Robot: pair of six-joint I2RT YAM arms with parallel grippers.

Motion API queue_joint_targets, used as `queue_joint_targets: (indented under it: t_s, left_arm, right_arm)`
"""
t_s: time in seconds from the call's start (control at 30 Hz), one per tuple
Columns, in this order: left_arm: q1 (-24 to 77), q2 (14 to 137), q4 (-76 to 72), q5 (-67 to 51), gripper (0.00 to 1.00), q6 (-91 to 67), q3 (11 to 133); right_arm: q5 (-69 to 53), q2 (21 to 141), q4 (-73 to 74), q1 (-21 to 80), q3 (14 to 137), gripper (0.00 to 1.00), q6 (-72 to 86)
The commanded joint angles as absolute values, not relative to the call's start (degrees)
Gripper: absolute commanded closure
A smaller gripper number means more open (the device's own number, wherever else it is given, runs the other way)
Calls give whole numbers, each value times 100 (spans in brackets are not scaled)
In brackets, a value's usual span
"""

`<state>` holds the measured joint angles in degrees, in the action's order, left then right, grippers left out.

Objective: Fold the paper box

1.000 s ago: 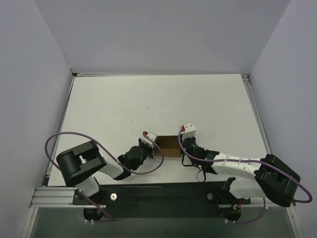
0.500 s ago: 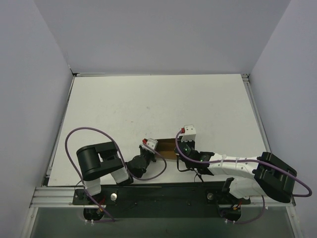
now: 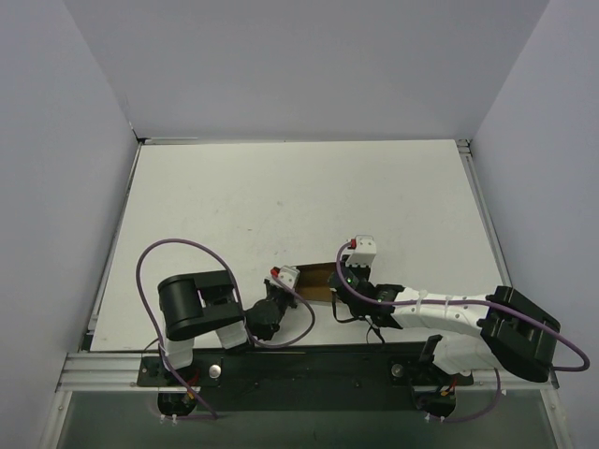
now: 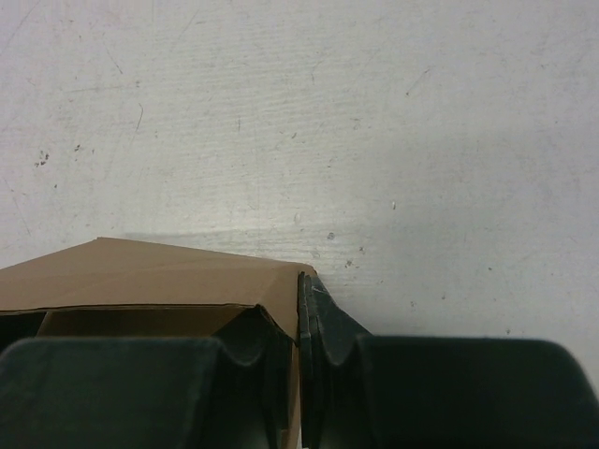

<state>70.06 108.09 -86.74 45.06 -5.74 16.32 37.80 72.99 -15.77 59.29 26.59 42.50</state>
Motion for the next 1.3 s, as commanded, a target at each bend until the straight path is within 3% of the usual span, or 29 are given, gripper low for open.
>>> queue_joint_targets:
  t_s: [0.0,1.27]
  left_arm:
    - [7260,11206,-8728,3832,100,-677,1600]
    - [7471,11399,-8640,3955,100,-589,1758]
  right_arm:
    - [3577,7321,-1846,5985,3014,100,4869]
    - [3858,7418,-1169,6135,3269,100,5819]
